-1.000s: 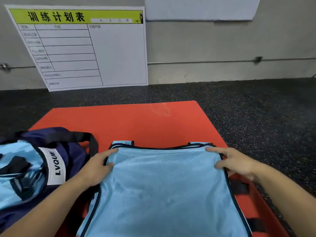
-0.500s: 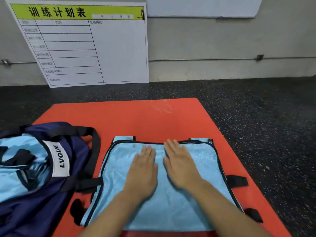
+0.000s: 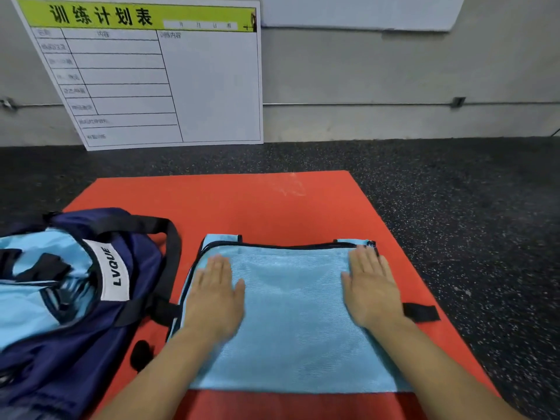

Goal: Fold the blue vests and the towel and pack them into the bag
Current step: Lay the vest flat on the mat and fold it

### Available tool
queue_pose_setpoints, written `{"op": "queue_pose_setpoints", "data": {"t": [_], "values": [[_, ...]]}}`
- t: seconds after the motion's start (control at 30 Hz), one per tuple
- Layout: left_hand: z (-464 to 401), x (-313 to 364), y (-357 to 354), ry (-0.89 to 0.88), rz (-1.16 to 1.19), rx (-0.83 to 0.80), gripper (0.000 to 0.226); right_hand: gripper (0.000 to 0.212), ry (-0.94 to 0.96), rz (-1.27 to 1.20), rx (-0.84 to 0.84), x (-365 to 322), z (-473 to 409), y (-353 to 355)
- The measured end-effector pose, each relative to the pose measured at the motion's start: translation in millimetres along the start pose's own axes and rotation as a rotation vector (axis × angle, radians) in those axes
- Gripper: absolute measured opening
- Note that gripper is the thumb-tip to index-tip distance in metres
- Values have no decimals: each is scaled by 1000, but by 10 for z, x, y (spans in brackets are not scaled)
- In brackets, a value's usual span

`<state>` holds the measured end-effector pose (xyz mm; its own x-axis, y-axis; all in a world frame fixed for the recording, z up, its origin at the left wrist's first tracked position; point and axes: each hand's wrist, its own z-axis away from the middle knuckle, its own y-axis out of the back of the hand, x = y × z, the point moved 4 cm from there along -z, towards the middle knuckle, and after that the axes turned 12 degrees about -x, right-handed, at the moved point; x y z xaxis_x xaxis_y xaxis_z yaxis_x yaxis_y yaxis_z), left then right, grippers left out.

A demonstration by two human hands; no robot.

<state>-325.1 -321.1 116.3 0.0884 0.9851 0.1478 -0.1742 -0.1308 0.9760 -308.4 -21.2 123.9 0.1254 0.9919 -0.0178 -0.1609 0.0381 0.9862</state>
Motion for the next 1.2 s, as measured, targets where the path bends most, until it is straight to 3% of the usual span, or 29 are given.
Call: {"op": "queue_pose_setpoints", "data": {"t": [0.17, 0.4, 0.47, 0.67, 0.87, 1.0, 1.1, 1.2], "values": [[142, 543, -247, -144, 33, 21, 68, 70, 298, -117, -1, -926, 275, -206], [369, -199, -184, -16, 1, 27, 85, 63, 15, -108, -54, 159, 386, -172], [387, -168, -149, 24, 31, 12, 81, 68, -45, -99, -40, 187, 409, -135], [660, 398, -344, -105, 53, -2, 82, 86, 329, -164, -50, -884, 855, -292], [954, -246, -249, -28, 4, 55, 92, 88, 139, -110, -44, -109, 919, -403], [1169, -417, -176, -23, 11, 45, 93, 65, 75, -94, -82, 56, 939, -323], [1414, -437, -193, -45, 89, 46, 88, 64, 154, -133, -86, -146, 945, -232], [1757, -482, -218, -57, 84, 26, 67, 83, 351, -150, -112, -583, 902, -195]]}}
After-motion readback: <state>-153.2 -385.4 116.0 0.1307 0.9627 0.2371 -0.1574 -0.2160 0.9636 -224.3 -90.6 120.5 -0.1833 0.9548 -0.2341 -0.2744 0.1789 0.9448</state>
